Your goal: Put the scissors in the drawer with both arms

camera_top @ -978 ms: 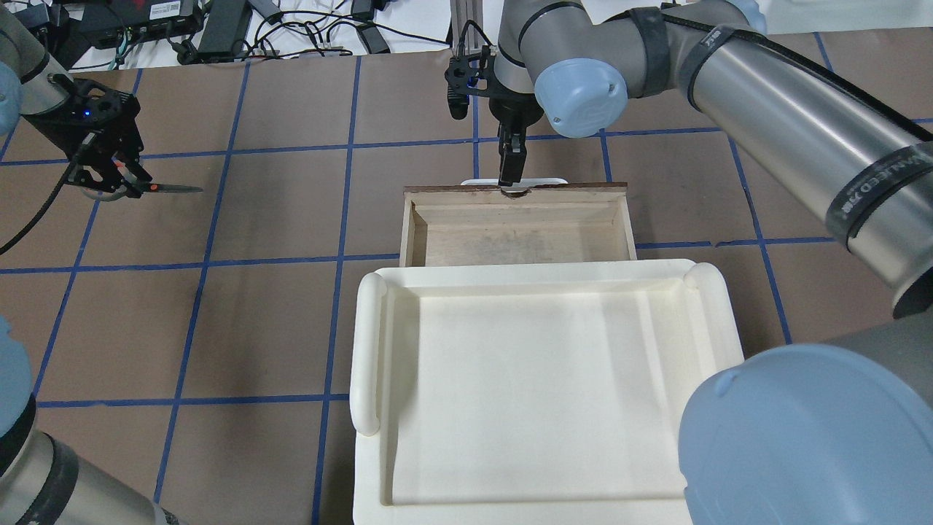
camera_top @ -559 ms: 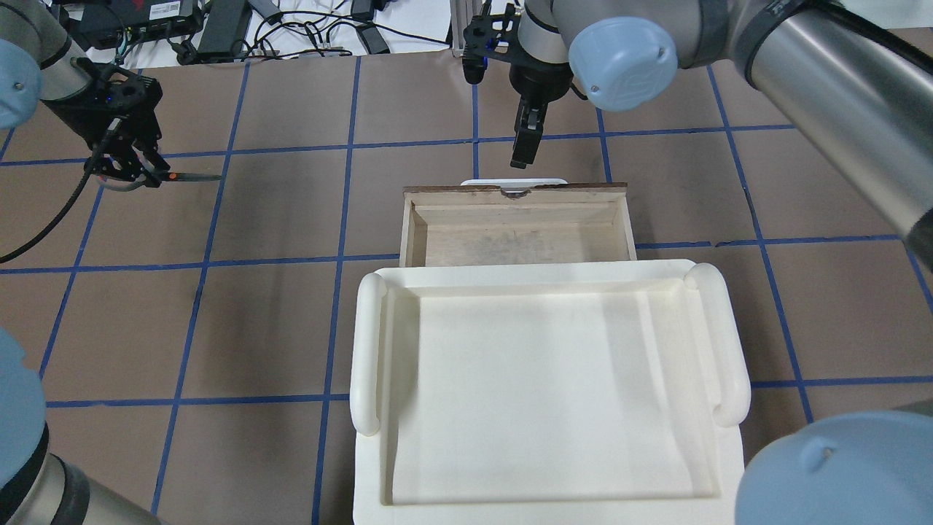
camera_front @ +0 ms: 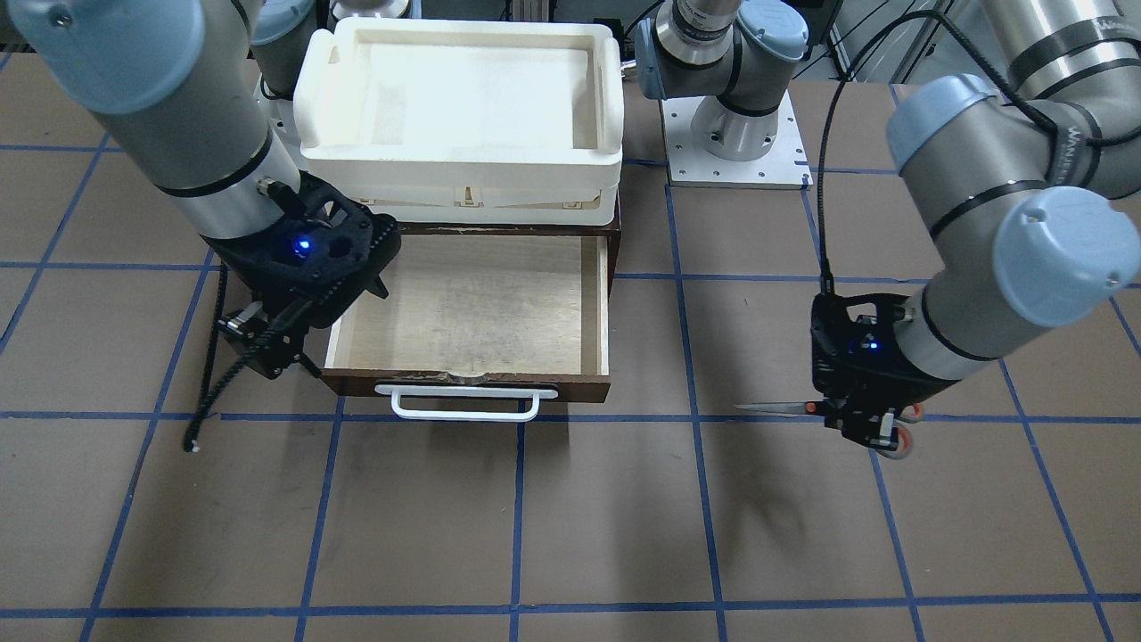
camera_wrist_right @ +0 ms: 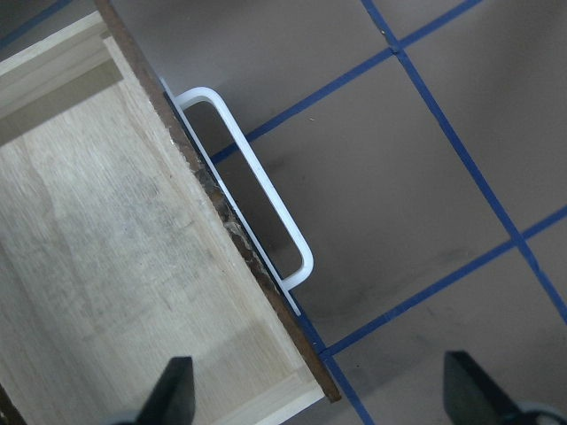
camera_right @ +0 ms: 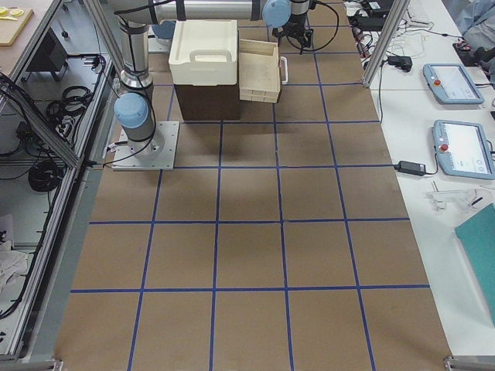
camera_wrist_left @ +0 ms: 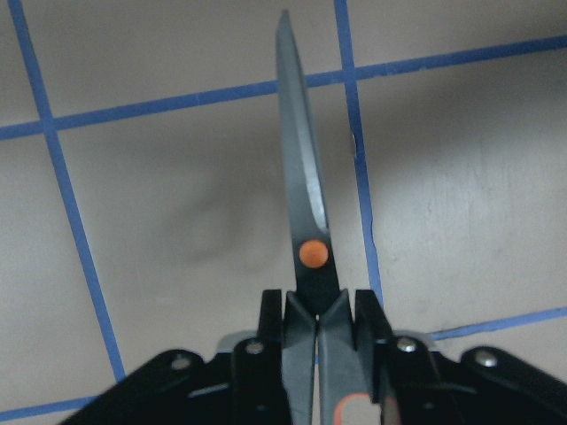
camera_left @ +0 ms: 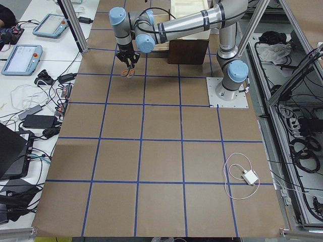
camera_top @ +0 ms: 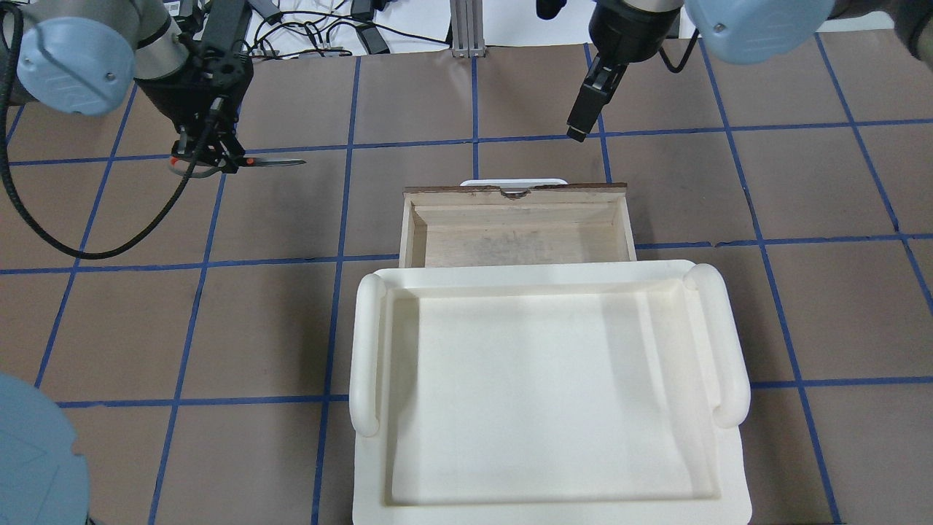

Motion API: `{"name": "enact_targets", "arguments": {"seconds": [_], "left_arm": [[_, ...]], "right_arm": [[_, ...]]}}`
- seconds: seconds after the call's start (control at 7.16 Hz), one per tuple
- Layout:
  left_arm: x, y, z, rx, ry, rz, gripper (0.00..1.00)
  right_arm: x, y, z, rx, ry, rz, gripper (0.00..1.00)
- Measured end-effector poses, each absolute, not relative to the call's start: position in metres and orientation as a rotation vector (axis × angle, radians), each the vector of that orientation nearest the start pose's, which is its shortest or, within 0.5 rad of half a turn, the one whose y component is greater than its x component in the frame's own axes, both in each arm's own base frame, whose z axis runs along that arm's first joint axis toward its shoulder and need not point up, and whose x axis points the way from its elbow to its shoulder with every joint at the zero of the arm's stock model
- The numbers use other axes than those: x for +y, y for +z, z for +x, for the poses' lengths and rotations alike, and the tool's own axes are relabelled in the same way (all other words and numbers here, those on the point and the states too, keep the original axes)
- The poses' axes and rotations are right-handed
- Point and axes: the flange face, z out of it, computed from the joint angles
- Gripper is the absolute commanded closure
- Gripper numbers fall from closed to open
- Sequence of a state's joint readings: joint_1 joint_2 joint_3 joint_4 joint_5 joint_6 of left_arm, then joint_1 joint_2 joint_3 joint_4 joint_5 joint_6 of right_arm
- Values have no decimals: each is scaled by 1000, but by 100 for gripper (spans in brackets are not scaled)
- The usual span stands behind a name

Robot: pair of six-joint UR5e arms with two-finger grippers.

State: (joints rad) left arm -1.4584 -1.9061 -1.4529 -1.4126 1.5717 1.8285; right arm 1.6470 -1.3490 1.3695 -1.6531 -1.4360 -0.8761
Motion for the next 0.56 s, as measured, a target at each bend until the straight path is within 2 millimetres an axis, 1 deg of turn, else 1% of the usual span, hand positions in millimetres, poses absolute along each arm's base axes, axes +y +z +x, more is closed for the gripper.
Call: {"name": "enact_targets", "arguments": {"seconds": [0.28, 0.56], "left_arm": [[-608, 385, -148, -2055, -41, -2334, 100], [-585, 389, -219, -2044, -20, -2337, 100]], "right_arm": [[-563, 498, 180, 2825, -164, -1120, 0], [-544, 511, 172, 2899, -102, -884, 0]]}}
